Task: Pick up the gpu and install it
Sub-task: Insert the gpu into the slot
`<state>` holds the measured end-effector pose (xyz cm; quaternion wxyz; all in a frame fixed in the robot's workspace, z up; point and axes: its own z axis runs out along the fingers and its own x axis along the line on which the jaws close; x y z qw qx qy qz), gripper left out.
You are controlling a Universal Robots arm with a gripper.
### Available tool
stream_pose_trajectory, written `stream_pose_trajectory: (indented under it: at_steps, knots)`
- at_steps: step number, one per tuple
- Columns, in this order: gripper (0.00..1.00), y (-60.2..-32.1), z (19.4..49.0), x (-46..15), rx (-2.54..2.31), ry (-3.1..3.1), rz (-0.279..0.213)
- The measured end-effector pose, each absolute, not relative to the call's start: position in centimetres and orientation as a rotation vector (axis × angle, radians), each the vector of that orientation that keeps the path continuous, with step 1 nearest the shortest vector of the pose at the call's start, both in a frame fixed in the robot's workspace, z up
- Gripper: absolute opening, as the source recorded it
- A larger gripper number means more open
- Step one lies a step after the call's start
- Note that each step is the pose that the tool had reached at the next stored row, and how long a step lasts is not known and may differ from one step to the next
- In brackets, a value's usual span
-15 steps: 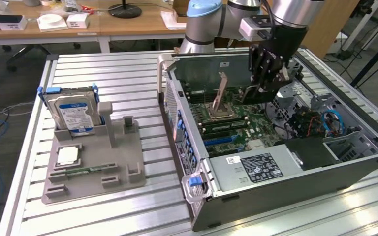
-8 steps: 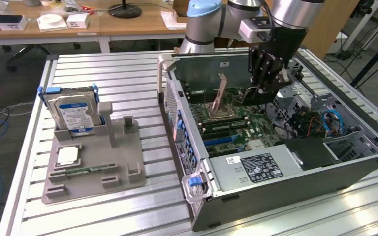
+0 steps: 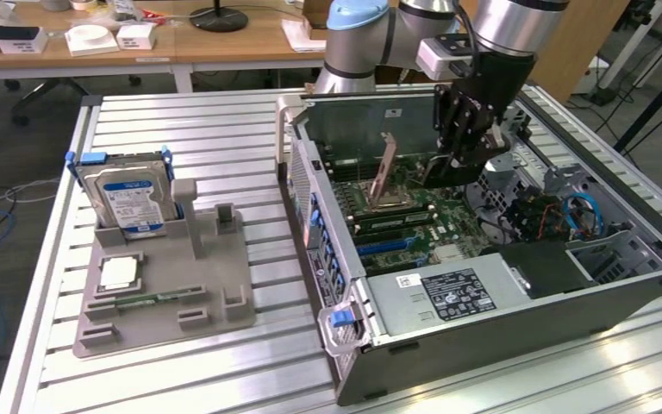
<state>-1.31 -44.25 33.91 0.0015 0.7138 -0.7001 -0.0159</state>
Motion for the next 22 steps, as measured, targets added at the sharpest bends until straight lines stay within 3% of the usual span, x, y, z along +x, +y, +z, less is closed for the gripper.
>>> stream_pose_trajectory:
  at_steps: [22]
  knots:
    - [0.27,-44.69,33.15,-1.62,2.241,-2.197,-0.050]
